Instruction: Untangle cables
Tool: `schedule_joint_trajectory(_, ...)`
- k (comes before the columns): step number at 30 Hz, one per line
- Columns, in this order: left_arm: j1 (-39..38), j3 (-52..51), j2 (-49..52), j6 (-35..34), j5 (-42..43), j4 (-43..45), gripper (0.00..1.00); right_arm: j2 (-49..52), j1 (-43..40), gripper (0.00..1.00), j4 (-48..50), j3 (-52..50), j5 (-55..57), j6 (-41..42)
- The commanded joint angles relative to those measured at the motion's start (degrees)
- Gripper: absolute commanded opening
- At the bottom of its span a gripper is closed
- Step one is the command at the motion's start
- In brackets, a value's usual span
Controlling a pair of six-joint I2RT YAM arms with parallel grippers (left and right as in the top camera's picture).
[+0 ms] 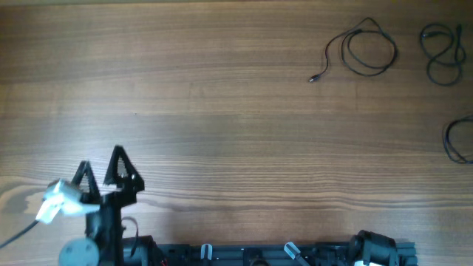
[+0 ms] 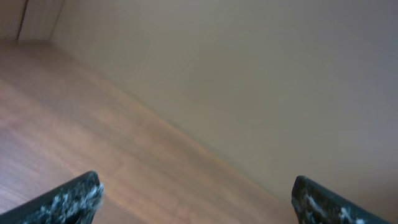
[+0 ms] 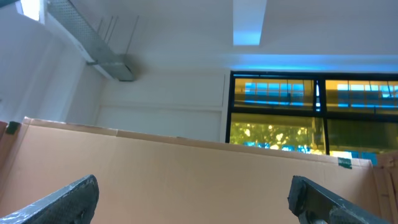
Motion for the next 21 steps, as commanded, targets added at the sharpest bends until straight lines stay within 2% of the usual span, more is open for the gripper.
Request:
schedule_joint_trajectory(1, 0.3, -10.3, -0.2, 0.2, 0.3, 8.9, 1.0, -1.2, 0.0, 1.0, 0.1, 0.4, -0.5, -0.5)
schedule_joint_trajectory(7, 0.3, -28.0, -0.2, 0.3, 0.2, 31.0, 1.0, -1.2, 0.0, 1.0, 0.0, 0.4, -0.5, -0.3)
schedule_joint_trajectory(11, 0.2, -28.9, 0.0, 1.0, 0.0, 30.9, 1.0, -1.3, 0.0, 1.0, -0.7, 0.4, -0.5, 0.1)
schedule_joint_trajectory(14, 0.2, -28.9, 0.0, 5.2, 0.0, 27.9, 1.0, -3.3, 0.0, 1.0, -2.1, 0.4, -0.5, 0.0)
schedule_joint_trajectory(17, 0.2, -28.9, 0.3, 5.2, 0.0, 25.8, 1.0, -8.1, -1.0, 1.0, -5.6, 0.6, -0.5, -0.1)
schedule_joint_trajectory(21, 0.2, -28.9, 0.4, 5.2, 0.0, 25.8, 1.0, -8.0, -1.8, 1.0, -5.8, 0.6, -0.5, 0.1)
